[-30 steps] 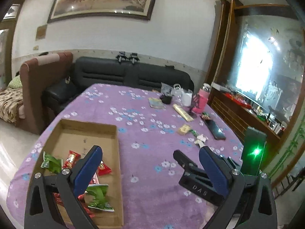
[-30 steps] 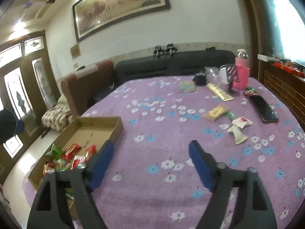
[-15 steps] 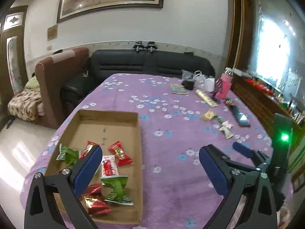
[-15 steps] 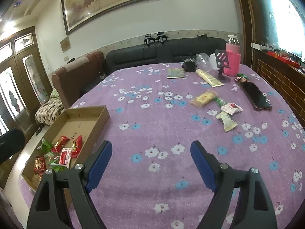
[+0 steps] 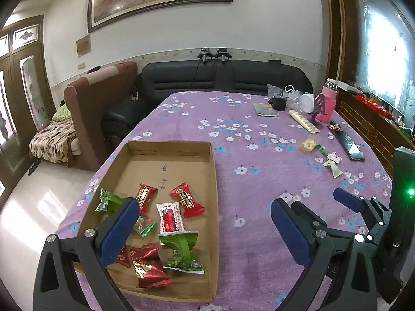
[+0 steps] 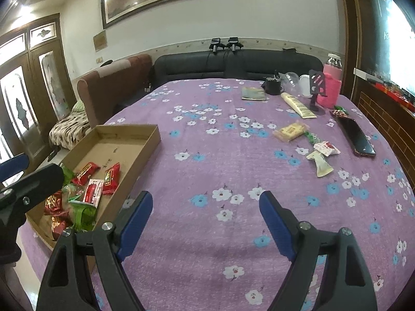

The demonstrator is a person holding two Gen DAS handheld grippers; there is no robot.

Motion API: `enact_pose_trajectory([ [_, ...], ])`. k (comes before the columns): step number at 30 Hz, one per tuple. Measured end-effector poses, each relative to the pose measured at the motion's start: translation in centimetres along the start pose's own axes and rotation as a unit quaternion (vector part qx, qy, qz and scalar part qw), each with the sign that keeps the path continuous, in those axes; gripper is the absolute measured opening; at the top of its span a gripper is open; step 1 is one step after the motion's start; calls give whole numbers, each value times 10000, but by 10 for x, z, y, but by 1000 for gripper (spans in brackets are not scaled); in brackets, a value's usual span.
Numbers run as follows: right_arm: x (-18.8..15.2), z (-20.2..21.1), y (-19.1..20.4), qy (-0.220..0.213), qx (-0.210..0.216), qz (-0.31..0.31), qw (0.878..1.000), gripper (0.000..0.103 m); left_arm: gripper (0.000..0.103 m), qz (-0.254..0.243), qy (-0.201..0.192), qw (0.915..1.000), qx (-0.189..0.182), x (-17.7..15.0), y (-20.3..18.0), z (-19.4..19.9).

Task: Organize snacks
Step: 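Move both open grippers back over the remaining snacks on the table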

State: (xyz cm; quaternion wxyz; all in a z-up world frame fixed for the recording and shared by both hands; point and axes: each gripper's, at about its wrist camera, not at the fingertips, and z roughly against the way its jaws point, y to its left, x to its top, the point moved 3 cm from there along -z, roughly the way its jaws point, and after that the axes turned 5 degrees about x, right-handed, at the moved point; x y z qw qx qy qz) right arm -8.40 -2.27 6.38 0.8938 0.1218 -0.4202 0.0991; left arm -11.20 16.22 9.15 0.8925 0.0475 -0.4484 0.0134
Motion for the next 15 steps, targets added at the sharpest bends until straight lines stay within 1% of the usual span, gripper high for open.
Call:
enact_pose_trajectory([
  [15, -3, -9, 2, 181, -29, 52, 9998, 84, 102, -126, 285, 9995, 2, -7, -6, -12],
])
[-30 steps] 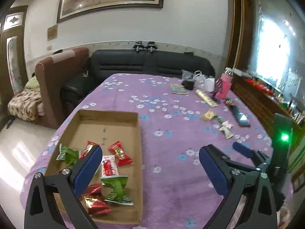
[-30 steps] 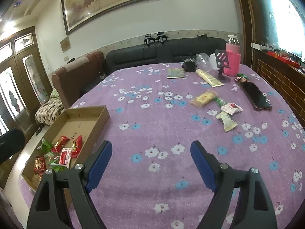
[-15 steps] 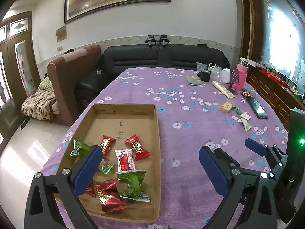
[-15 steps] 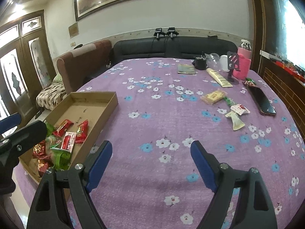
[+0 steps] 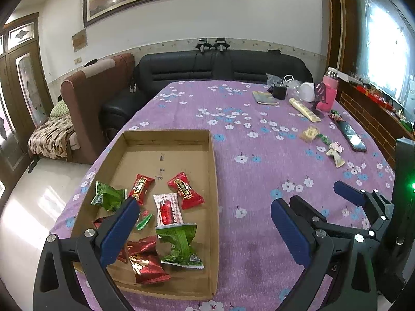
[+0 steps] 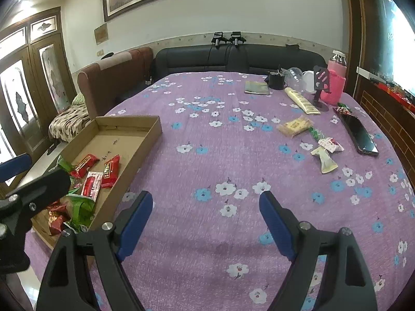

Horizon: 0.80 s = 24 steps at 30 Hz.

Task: Organize snacks
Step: 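Move both open grippers back over the remaining snacks on the table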

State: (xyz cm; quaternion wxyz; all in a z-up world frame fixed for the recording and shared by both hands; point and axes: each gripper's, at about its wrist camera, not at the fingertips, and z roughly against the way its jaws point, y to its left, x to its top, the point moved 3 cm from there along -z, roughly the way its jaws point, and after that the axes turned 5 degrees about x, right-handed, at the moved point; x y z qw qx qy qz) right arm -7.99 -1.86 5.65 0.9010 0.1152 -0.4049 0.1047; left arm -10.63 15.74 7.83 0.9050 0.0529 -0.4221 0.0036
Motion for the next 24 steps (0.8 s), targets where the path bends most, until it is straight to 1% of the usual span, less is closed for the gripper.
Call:
enact_pose_trajectory([
  [15, -3, -2, -11, 71, -30, -150, 9999, 84, 102, -213, 147, 9997, 12, -3, -13, -4],
  [24, -5, -2, -20, 104, -91, -228, 9996, 84, 102, -307, 161, 9994, -14, -2, -21, -3],
])
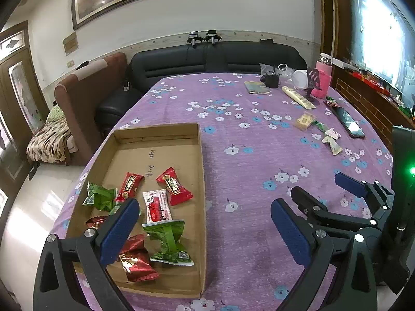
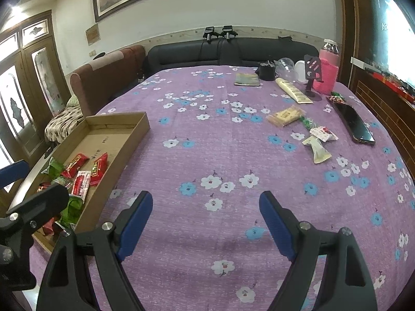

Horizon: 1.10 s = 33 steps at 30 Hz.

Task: Organize snacks
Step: 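Move both open grippers back over the remaining snacks on the table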

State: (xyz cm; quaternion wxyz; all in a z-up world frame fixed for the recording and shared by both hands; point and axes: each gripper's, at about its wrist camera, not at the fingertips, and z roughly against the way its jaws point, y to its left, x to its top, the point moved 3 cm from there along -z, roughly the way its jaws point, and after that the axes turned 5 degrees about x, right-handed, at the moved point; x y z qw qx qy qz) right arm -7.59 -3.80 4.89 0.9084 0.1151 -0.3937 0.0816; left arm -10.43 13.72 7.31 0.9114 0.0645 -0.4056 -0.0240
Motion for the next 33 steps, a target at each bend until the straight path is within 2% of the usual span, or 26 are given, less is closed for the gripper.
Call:
enact_pose_trajectory([
  [15, -3, 4, -39, 21, -182, -350, 9992, 84, 102, -257, 67, 9996, -12, 7, -19, -4],
  [21, -2, 9, -64, 11, -304, -561, 9980, 83, 102, -514, 44, 9985, 163, 13, -33, -5],
  [33, -2, 21, -117, -7, -627, -966, 9933, 83, 102, -927, 214, 9953, 172, 15, -62, -15],
])
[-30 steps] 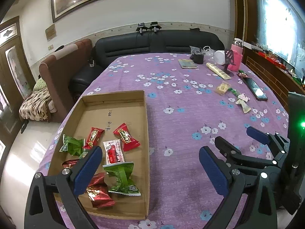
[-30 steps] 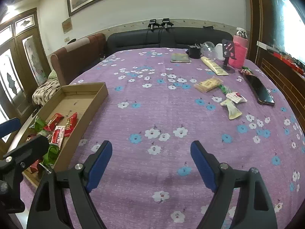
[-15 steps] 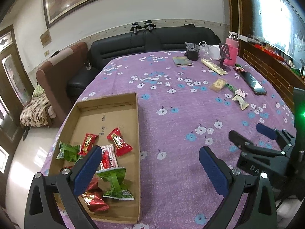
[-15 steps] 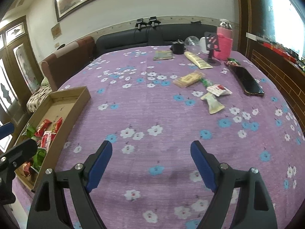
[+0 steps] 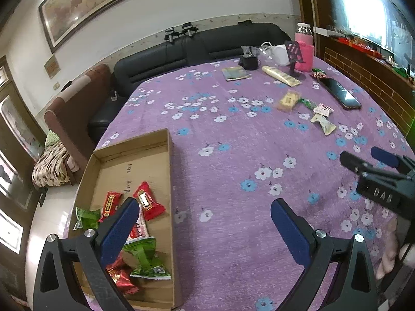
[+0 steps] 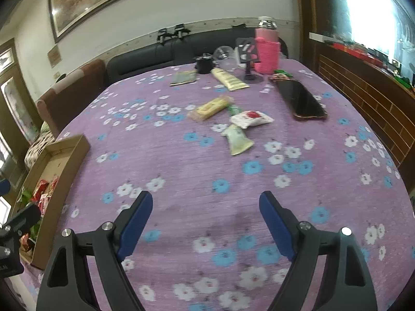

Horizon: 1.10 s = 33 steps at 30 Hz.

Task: Organize snacks
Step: 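Move both open grippers back over the remaining snacks on the table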

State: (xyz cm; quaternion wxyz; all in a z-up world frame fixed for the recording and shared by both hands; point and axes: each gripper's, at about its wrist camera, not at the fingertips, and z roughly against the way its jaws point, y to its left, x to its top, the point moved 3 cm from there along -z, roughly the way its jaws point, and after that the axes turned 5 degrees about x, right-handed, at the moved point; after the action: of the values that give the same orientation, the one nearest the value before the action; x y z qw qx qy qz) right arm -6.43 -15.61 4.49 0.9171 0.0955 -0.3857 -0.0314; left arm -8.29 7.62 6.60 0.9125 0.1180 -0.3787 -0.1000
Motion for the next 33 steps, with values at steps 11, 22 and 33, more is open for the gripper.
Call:
enact_pose_trajectory([
  [11, 15, 2, -37, -63, -265, -145, 9995, 83, 102, -123, 155, 9998, -70, 5, -13, -14],
  [22, 45, -10, -72, 32, -340, -309, 9989, 83, 102, -60, 244, 9984, -514, 12, -15, -21],
  [33, 84, -60, -93, 469, 169, -971, 9940, 83, 102, 362, 107, 9927, -1146, 37, -9, -15],
])
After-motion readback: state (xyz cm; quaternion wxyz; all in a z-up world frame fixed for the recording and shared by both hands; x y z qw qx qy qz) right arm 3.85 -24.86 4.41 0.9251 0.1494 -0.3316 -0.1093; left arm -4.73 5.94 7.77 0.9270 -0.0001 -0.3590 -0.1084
